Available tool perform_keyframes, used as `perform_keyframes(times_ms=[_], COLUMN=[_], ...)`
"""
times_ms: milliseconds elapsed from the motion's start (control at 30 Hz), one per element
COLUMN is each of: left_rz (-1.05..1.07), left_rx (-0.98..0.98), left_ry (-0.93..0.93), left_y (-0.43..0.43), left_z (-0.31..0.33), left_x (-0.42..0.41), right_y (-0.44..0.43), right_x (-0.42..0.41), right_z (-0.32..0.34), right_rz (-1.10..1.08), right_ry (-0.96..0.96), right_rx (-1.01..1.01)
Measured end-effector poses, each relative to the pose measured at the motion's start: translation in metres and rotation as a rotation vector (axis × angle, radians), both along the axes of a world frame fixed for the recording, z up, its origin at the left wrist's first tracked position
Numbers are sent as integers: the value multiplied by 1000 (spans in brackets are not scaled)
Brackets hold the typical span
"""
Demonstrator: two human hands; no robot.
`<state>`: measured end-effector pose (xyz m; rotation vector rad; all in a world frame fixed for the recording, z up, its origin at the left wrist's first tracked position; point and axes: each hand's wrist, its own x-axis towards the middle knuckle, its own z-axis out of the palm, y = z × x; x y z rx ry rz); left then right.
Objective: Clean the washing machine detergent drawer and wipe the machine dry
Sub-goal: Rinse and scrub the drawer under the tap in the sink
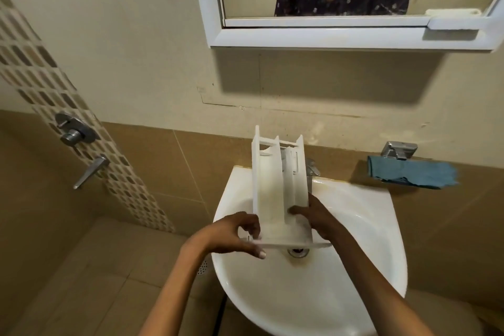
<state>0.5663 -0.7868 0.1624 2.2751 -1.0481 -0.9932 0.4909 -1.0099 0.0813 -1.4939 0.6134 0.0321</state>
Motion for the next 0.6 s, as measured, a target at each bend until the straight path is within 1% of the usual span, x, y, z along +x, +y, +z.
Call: perform_keyframes(times_ms=[33, 100, 133, 167, 233, 300, 367, 400, 500, 533, 567, 600], left_rz=[76, 387, 531, 610, 630, 697, 827, 872, 930, 941, 948, 941], left_rx=[-59, -259, -332, -367, -446, -544, -603, -592, -579, -583, -589, -597], left_ry=[20, 5, 34, 91, 214, 261, 235, 200, 155, 145, 131, 118], left_y=[-1, -12, -20, -29, -47, -60, -70, -74, -78, -77, -77, -75], left_z=[-1, -3, -4, -4, -8, -19, -25, -27, -31, -31, -32, -32], left_x=[4, 11, 14, 16, 18, 19, 18, 16, 14, 13, 13, 14], right_y=[2, 6, 8, 12, 19, 26, 30, 28, 13, 6, 0, -7], right_x=[-2, -5, -6, -7, -8, -7, -9, -10, -19, -22, -25, -26], right_z=[-1, -8, -13, -14, -19, -24, -26, -26, -21, -21, -22, -26], right_rz=[-13, -33, -37, -40, -54, -86, -95, -70, 80, 75, 5, -122], right_ry=[-17, -47, -68, -79, -103, -117, -151, -159, -126, -123, -127, -122], right_rx=[-39, -118, -153, -191, -252, -257, -211, -196, -161, -115, -44, 43])
